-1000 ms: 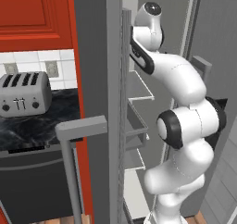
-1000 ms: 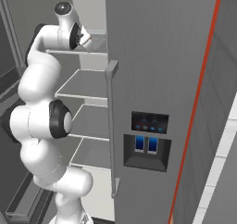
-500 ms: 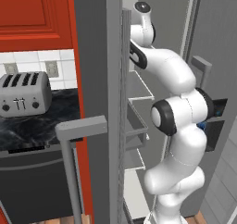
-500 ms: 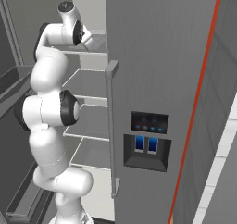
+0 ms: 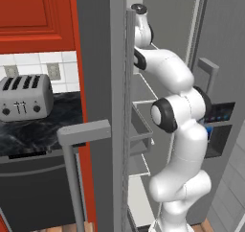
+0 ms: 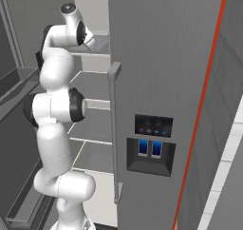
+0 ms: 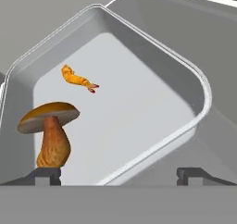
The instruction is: Place the tupperware containing the shrimp and mushroom meal in the microwave. Close the microwave door and press the start button to reheat the meal.
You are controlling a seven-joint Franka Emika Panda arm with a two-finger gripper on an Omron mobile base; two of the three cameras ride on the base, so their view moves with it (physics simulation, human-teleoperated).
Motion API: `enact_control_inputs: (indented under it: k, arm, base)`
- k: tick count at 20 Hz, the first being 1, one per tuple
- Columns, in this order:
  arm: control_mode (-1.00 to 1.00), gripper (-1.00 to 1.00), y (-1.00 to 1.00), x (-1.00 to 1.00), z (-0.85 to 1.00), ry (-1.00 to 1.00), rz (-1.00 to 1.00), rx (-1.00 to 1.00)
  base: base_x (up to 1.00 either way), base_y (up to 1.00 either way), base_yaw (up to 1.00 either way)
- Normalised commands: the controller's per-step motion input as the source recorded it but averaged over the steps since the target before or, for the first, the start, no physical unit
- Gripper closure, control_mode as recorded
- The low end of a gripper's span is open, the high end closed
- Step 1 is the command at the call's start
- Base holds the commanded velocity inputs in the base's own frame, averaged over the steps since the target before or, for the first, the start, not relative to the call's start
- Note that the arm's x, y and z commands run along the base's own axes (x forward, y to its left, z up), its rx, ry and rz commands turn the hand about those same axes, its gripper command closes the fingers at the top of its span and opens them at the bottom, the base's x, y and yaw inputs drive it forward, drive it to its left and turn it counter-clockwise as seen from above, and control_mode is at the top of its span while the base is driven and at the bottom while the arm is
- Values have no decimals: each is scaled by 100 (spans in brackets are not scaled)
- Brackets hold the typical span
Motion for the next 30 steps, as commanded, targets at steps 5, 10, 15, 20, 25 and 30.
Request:
enact_control_inputs:
  k: [5, 10, 15, 20, 25, 30]
  arm:
    - [-100, -100, 3, 21, -9, 0, -3, 0]
    - [-100, -100, 0, 7, -19, 0, -6, 0]
    - [-100, 100, 0, 4, -25, 0, -6, 0]
    - [-100, 100, 0, 1, -13, -2, -3, 0]
    - [-100, 100, 0, 0, -2, -3, 0, 0]
    - [-100, 100, -5, -20, -1, -3, -6, 0]
  base:
    - [0, 0, 0]
    - [0, 0, 0]
    - [0, 0, 0]
    - [0, 0, 0]
    - [0, 0, 0]
    - [0, 0, 0]
